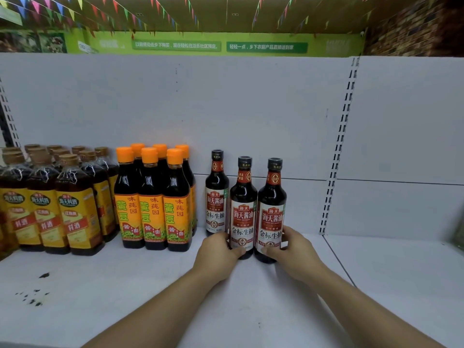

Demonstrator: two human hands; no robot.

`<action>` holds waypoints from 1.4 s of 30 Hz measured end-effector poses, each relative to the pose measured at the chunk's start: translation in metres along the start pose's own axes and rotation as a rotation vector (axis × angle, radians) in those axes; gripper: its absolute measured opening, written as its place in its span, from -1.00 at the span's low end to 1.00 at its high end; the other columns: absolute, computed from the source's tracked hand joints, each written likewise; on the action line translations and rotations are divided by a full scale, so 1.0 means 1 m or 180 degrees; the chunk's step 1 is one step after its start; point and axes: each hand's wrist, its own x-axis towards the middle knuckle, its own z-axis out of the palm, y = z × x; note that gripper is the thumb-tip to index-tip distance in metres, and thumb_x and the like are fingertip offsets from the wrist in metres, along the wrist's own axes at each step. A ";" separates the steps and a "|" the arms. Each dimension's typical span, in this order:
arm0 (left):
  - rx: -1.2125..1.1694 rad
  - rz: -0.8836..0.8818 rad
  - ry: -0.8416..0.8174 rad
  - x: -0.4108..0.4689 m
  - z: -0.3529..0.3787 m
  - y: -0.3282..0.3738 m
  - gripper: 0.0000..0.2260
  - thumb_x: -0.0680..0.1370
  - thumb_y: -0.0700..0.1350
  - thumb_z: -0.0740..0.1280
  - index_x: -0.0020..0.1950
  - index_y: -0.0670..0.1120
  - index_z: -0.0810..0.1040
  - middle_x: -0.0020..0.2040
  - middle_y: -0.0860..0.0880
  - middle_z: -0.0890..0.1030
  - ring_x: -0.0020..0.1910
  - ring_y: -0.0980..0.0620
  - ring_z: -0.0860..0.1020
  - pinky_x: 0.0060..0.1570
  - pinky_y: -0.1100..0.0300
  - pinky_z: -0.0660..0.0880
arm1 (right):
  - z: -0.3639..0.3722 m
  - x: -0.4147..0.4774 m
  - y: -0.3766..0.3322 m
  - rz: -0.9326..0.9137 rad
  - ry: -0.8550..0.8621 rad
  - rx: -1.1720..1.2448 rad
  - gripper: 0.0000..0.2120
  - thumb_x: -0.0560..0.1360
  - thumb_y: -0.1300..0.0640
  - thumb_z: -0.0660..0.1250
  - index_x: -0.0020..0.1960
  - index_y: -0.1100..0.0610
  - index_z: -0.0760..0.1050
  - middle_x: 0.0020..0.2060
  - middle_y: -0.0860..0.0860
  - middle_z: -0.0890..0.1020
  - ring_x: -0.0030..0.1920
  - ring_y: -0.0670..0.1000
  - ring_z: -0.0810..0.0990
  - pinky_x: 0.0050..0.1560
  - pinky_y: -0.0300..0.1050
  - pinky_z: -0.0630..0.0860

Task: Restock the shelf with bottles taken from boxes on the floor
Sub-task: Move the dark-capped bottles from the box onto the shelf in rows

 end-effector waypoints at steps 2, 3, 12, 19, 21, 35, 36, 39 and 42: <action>-0.0057 -0.0067 0.0074 0.004 0.002 0.000 -0.59 0.53 0.02 0.50 0.32 -0.07 0.57 0.24 0.00 0.66 0.18 -0.03 0.62 0.25 0.05 0.56 | 0.001 0.004 0.001 -0.0009 0.0013 -0.0034 -0.57 0.47 0.01 0.55 0.29 -0.06 0.53 0.00 -0.25 0.61 -0.06 -0.28 0.57 -0.13 -0.44 0.42; -0.0090 -0.0113 0.0118 0.006 0.003 0.001 -0.59 0.52 0.02 0.50 0.30 -0.09 0.56 0.23 -0.01 0.66 0.17 -0.04 0.62 0.23 0.07 0.56 | 0.001 0.005 0.001 0.0008 0.0016 -0.0040 -0.56 0.47 0.01 0.55 0.30 -0.05 0.53 0.02 -0.24 0.62 -0.05 -0.26 0.57 -0.12 -0.42 0.42; -0.0205 -0.0260 0.0264 0.018 0.009 0.003 -0.63 0.52 -0.01 0.51 0.28 -0.08 0.59 0.21 -0.01 0.67 0.19 -0.06 0.62 0.27 0.01 0.54 | 0.009 0.018 0.002 0.0280 0.0152 -0.0012 -0.42 0.48 -0.04 0.55 0.38 0.09 0.39 0.09 -0.11 0.59 0.01 -0.05 0.60 -0.10 -0.24 0.46; -0.0136 -0.0282 0.0316 0.022 0.012 0.001 -0.66 0.53 0.06 0.47 0.25 -0.01 0.57 0.22 0.03 0.66 0.18 -0.05 0.62 0.24 -0.07 0.56 | 0.012 0.030 0.000 0.0324 0.0156 0.0018 -0.48 0.52 0.01 0.51 0.37 0.12 0.40 0.23 -0.02 0.62 0.05 -0.02 0.58 0.04 -0.14 0.48; -0.0004 -0.0254 0.0322 0.024 0.013 0.000 -0.67 0.54 0.09 0.45 0.26 0.01 0.56 0.23 0.04 0.66 0.18 -0.04 0.61 0.22 -0.06 0.57 | 0.013 0.033 0.000 0.0322 0.0167 0.0031 -0.48 0.51 -0.01 0.52 0.36 0.11 0.40 0.23 -0.02 0.62 0.06 -0.02 0.58 0.06 -0.13 0.49; 0.1584 0.0058 -0.0018 0.039 0.008 0.007 -0.61 0.66 0.11 0.24 0.42 -0.07 0.39 0.37 -0.08 0.49 0.30 -0.12 0.51 0.22 -0.04 0.50 | 0.018 0.048 -0.001 0.0357 0.0217 0.0044 -0.51 0.53 0.00 0.50 0.38 0.11 0.43 0.24 -0.02 0.63 0.04 -0.03 0.56 0.08 -0.12 0.48; 0.1689 0.0050 -0.0054 0.040 0.008 0.008 -0.60 0.67 0.11 0.22 0.43 -0.07 0.38 0.38 -0.08 0.49 0.31 -0.12 0.51 0.23 -0.05 0.50 | 0.018 0.049 0.000 0.0357 0.0217 0.0028 -0.51 0.53 0.00 0.50 0.37 0.11 0.43 0.24 -0.02 0.63 0.05 -0.02 0.57 0.08 -0.13 0.48; 0.1939 0.0048 -0.0107 0.041 0.007 0.011 -0.61 0.69 0.10 0.18 0.44 -0.07 0.38 0.38 -0.08 0.49 0.33 -0.11 0.50 0.22 -0.05 0.47 | 0.019 0.050 0.000 0.0366 0.0217 -0.0009 -0.52 0.54 0.01 0.49 0.37 0.11 0.43 0.24 -0.01 0.63 0.15 0.03 0.61 0.08 -0.13 0.48; 0.2060 0.0042 -0.0045 0.041 0.008 0.013 -0.63 0.69 0.09 0.17 0.42 -0.08 0.40 0.36 -0.06 0.52 0.31 -0.10 0.51 0.21 -0.03 0.46 | 0.020 0.052 0.000 0.0373 0.0211 -0.0023 -0.53 0.54 0.01 0.48 0.37 0.12 0.43 0.24 0.00 0.64 0.14 0.02 0.61 0.08 -0.13 0.47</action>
